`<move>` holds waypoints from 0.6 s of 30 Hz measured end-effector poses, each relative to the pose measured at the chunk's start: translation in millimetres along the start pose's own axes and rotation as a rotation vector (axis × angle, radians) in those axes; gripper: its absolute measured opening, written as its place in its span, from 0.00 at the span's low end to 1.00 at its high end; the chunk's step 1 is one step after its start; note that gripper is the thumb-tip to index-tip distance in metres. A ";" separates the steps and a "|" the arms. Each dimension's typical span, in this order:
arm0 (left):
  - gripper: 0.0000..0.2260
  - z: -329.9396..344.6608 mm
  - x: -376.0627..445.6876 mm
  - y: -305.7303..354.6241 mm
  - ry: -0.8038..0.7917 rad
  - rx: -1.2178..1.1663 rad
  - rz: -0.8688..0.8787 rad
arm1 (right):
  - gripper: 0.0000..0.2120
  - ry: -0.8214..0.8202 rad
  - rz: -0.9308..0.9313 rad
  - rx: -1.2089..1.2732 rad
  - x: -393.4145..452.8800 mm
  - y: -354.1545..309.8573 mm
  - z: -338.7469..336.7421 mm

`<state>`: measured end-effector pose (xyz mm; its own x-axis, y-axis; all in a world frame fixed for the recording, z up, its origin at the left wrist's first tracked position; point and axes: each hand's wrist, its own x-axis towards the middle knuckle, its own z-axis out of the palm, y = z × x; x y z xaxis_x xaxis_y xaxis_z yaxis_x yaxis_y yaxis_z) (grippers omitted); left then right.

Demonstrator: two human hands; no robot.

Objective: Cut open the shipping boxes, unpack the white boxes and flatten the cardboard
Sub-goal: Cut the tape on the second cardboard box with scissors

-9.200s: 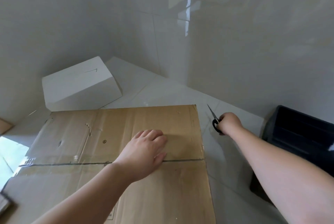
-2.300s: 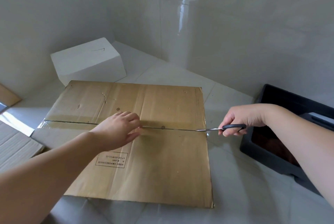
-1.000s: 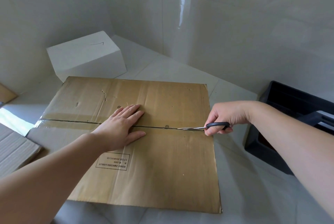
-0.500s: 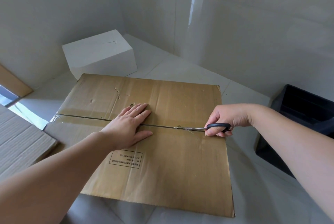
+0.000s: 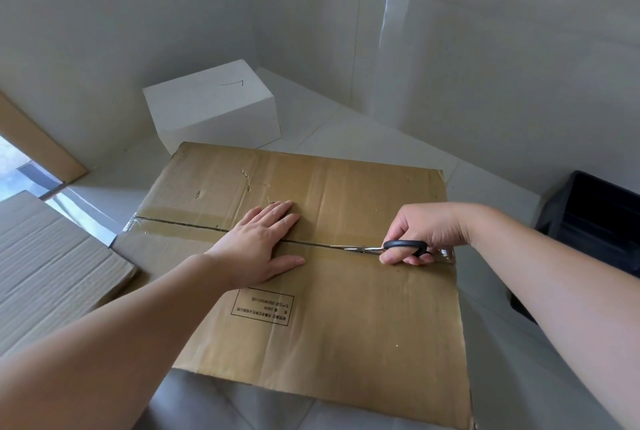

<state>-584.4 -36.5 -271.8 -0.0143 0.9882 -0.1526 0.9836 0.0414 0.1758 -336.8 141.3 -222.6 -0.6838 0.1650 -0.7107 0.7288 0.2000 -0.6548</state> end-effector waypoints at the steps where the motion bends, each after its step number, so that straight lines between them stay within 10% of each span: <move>1: 0.38 -0.3 -1.3 -1.8 -0.005 0.001 -0.002 | 0.11 -0.003 -0.004 -0.001 0.9 -1.8 0.4; 18: 0.42 -2.6 -47.5 -101.7 0.129 0.063 -0.583 | 0.12 -0.004 -0.039 -0.034 26.3 -30.4 12.9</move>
<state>-684.2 -87.3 -279.9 -0.5723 0.8154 -0.0869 0.8158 0.5769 0.0403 -376.5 127.1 -224.7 -0.7116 0.1529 -0.6857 0.6999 0.2391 -0.6730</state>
